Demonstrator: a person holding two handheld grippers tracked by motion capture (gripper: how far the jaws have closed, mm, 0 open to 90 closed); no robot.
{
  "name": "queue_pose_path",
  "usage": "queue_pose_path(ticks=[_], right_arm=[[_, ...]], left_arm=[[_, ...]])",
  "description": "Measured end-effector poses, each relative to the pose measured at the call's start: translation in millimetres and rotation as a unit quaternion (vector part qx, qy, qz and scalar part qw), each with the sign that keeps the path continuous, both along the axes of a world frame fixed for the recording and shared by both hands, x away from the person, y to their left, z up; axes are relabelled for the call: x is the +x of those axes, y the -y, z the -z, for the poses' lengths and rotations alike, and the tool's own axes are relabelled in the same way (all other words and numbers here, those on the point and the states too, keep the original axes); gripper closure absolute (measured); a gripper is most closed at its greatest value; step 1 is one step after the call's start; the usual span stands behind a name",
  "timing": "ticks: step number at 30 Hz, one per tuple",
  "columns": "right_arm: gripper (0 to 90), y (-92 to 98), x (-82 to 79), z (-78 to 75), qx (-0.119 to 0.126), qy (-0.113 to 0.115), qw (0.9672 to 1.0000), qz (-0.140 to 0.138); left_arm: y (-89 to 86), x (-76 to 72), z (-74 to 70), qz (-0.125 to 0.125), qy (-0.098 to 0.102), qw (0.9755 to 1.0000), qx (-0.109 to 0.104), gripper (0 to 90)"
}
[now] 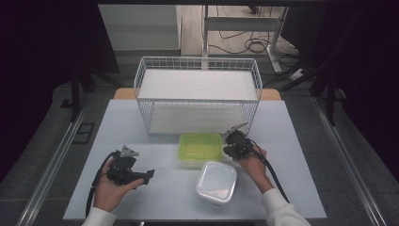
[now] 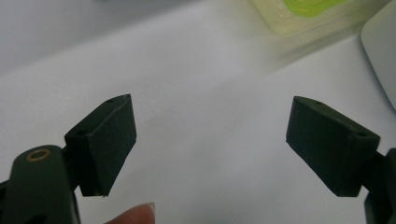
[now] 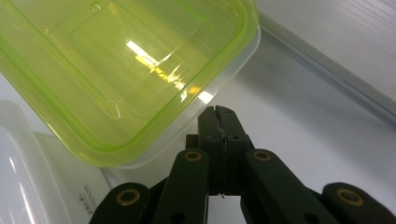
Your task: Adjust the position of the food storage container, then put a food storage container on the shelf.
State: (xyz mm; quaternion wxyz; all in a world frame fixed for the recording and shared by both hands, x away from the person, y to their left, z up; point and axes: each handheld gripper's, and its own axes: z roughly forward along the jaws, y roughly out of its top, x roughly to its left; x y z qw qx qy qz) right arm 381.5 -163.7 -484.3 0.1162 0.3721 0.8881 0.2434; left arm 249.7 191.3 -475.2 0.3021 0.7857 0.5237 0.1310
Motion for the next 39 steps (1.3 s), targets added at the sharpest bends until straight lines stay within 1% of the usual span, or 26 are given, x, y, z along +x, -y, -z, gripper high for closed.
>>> queue_pose_path(ticks=[2, 4, 8, 11, 14, 15, 16, 17, 18, 19, 20, 21, 22, 23, 24, 25, 27, 28, 30, 32, 33, 34, 35, 39], right_arm=[[88.9, 1.1, 0.1, -1.1, -0.003, 0.003, 1.0, -0.001], [88.9, 5.2, -0.3, -5.2, 0.001, 0.012, 0.9999, 0.005], [88.9, 15.7, -6.2, -20.9, 0.024, 0.032, 0.9991, 0.013], [88.8, 25.0, -12.5, -32.9, 0.043, 0.046, 0.9978, 0.02], [88.1, 36.4, -17.9, -43.2, 0.064, 0.053, 0.9961, 0.03], [88.1, 36.4, -17.9, -43.2, 0.064, 0.053, 0.9961, 0.03], [87.5, 40.8, -18.7, -45.6, 0.069, 0.056, 0.9955, 0.034], [85.6, 46.5, -19.1, -47.7, 0.076, 0.054, 0.9948, 0.041], [73.4, 55.1, -18.4, -48.7, 0.091, 0.047, 0.9935, 0.05], [73.4, 55.1, -18.4, -48.7, 0.091, 0.047, 0.9935, 0.05], [66.0, 57.8, -18.1, -48.5, 0.096, 0.044, 0.993, 0.054], [55.7, 61.2, -17.5, -47.9, 0.104, 0.039, 0.9919, 0.062], [42.9, 65.5, -16.8, -47.6, 0.125, 0.039, 0.9887, 0.073], [42.9, 65.5, -16.8, -47.6, 0.125, 0.039, 0.9887, 0.073], [35.4, 67.0, -16.0, -48.1, 0.144, 0.034, 0.9858, 0.079], [35.4, 67.0, -16.0, -48.1, 0.144, 0.034, 0.9858, 0.079], [30.8, 66.5, -17.6, -49.5, 0.159, 0.035, 0.9837, 0.077], [28.2, 64.9, -19.7, -49.9, 0.168, 0.035, 0.9823, 0.075], [27.1, 63.9, -20.8, -50.1, 0.172, 0.035, 0.9818, 0.073], [25.6, 61.7, -22.7, -50.5, 0.173, 0.034, 0.982, 0.068], [24.6, 60.9, -23.2, -50.2, 0.174, 0.032, 0.982, 0.066], [23.4, 59.5, -24.1, -48.5, 0.173, 0.023, 0.9825, 0.066], [23.3, 59.6, -24.2, -48.0, 0.172, 0.021, 0.9825, 0.068], [24.1, 61.1, -23.8, -46.6, 0.17, 0.022, 0.9818, 0.082]], left_arm=[[-0.4, -0.3, -0.3, 0.0, 0.0, 1.0, 0.002, 15.9], [-0.9, -0.8, -1.0, -0.003, 0.003, 1.0, 0.001, 15.9], [-1.5, -2.2, -1.3, -0.004, 0.003, 1.0, 0.0, 15.9], [-0.4, -2.1, -2.2, -0.004, 0.004, 1.0, -0.002, 15.9], [1.1, -1.4, -2.4, -0.001, 0.004, 1.0, -0.001, 15.9], [1.1, -1.4, -2.4, -0.001, 0.004, 1.0, -0.001, 15.9], [1.6, -0.9, -2.1, 0.0, 0.004, 1.0, -0.002, 15.9], [1.8, -0.3, -1.9, 0.001, 0.003, 1.0, -0.002, 15.9], [1.8, 0.3, -1.9, 0.002, 0.003, 1.0, -0.001, 15.8], [1.9, 0.7, -1.9, 0.002, 0.003, 1.0, -0.002, 15.8], [1.9, 1.4, -2.0, 0.003, 0.003, 1.0, -0.002, 15.8], [1.9, 1.8, -2.1, 0.002, 0.003, 1.0, -0.003, 15.8], [1.9, 2.3, -2.4, 0.002, 0.004, 1.0, -0.005, 15.8], [1.9, 2.3, -2.4, 0.002, 0.004, 1.0, -0.005, 15.8], [1.8, 2.5, -2.8, 0.001, 0.005, 1.0, -0.006, 15.8], [1.8, 2.5, -2.8, 0.001, 0.005, 1.0, -0.006, 15.8], [1.7, 2.8, -3.7, 0.0, 0.007, 0.9999, -0.008, 15.8], [2.4, 3.3, -5.1, -0.001, 0.009, 0.9999, -0.013, 15.8], [2.8, 3.8, -6.2, 0.0, 0.01, 0.9998, -0.015, 15.8], [4.2, 5.4, -8.6, 0.0, 0.012, 0.9997, -0.023, 15.6], [4.8, 6.6, -9.8, 0.0, 0.014, 0.9995, -0.03, 15.6], [5.3, 9.4, -11.1, 0.003, 0.016, 0.999, -0.043, 15.5], [5.6, 10.4, -11.0, 0.002, 0.016, 0.9987, -0.048, 15.7], [3.9, 12.7, -10.8, 0.004, 0.02, 0.9986, -0.049, 16.5]])
